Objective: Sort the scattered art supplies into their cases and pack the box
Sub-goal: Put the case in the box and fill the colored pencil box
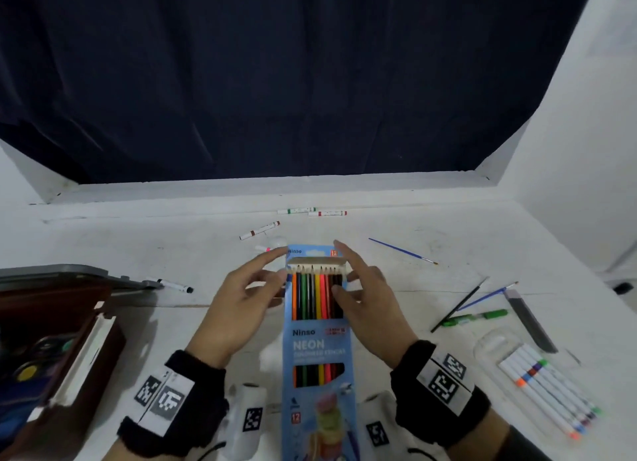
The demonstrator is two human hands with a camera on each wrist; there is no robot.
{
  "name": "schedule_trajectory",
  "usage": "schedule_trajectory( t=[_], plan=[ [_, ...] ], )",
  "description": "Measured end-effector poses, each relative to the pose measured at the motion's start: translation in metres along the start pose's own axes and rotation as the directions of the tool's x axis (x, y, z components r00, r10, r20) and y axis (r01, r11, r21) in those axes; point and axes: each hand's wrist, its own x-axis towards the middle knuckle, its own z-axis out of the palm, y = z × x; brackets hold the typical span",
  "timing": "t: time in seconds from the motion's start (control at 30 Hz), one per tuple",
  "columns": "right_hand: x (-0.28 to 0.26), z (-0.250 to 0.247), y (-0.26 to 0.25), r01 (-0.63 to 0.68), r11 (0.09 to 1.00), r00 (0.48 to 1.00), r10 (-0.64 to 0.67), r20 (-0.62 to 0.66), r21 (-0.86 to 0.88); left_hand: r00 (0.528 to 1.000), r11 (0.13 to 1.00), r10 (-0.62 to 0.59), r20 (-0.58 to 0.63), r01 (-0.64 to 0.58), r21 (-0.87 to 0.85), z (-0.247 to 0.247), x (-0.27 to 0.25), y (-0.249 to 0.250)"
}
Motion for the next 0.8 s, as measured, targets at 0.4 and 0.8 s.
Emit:
schedule_trajectory(
  t=[0.4,0.8],
  plan=[
    [-0.020,-0.019,-0.028,0.274,0.957,0.961,-0.268,-0.066,0.097,0.985,0.982,0.170,-0.028,-0.167,0.090,-0.003,-0.010,0.034],
    [-0.021,-0.024,-0.053,0.374,0.920,0.924,-0.360,-0.125,0.115,0.941,0.932,0.337,-0.023,-0.330,0.153,-0.018,-0.029,0.044]
  ],
)
